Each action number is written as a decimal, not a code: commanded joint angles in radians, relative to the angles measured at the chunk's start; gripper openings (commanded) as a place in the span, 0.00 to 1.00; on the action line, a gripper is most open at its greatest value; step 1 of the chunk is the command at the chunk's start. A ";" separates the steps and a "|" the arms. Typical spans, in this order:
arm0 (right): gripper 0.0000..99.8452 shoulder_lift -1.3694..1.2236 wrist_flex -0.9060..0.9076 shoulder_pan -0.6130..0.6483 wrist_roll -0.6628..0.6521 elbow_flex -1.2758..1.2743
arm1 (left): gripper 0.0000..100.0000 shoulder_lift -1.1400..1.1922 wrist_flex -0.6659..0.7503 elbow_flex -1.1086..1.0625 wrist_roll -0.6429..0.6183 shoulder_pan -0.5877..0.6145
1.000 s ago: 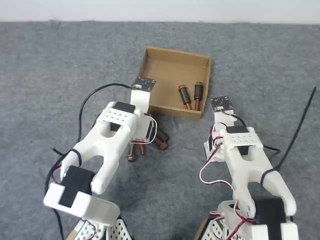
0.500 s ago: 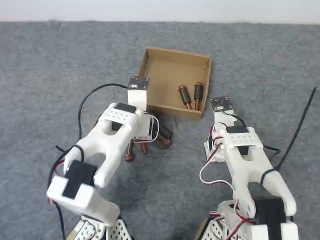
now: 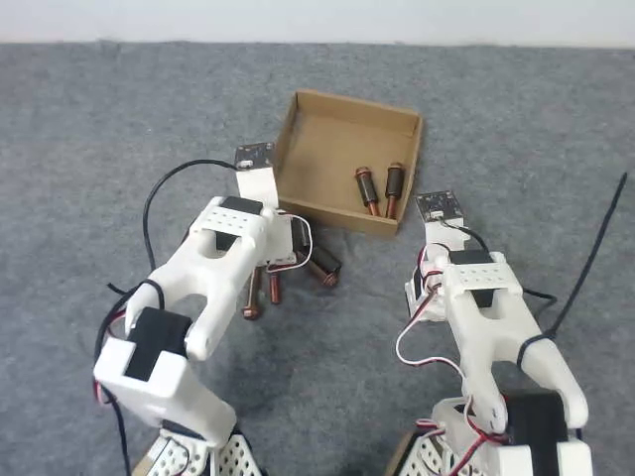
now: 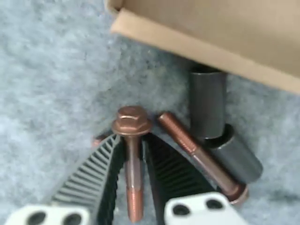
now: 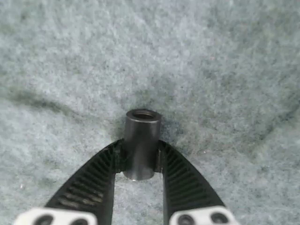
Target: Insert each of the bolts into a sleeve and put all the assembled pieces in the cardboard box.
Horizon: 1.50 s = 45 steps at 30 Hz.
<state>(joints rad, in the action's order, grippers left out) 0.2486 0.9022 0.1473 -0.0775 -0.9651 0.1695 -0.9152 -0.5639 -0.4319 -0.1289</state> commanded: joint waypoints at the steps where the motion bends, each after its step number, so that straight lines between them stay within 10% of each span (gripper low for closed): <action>1: 0.01 -0.008 0.001 -0.005 -0.008 0.034 | 0.01 -0.020 -0.026 0.030 -0.006 0.038; 10: 0.01 -0.008 0.002 -0.005 -0.008 0.034 | 0.01 -0.212 0.068 -0.136 0.255 0.037; 32: 0.01 -0.008 -0.001 -0.004 -0.008 0.025 | 0.01 -0.844 0.512 -0.665 0.253 0.048; 45: 0.01 0.004 -0.001 0.002 -0.008 0.032 | 0.01 -1.208 0.531 -0.829 0.253 0.049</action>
<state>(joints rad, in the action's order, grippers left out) 0.2486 0.9022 0.1473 -0.0775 -0.9651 -0.9183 -0.4289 -1.3786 -0.1895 -0.0859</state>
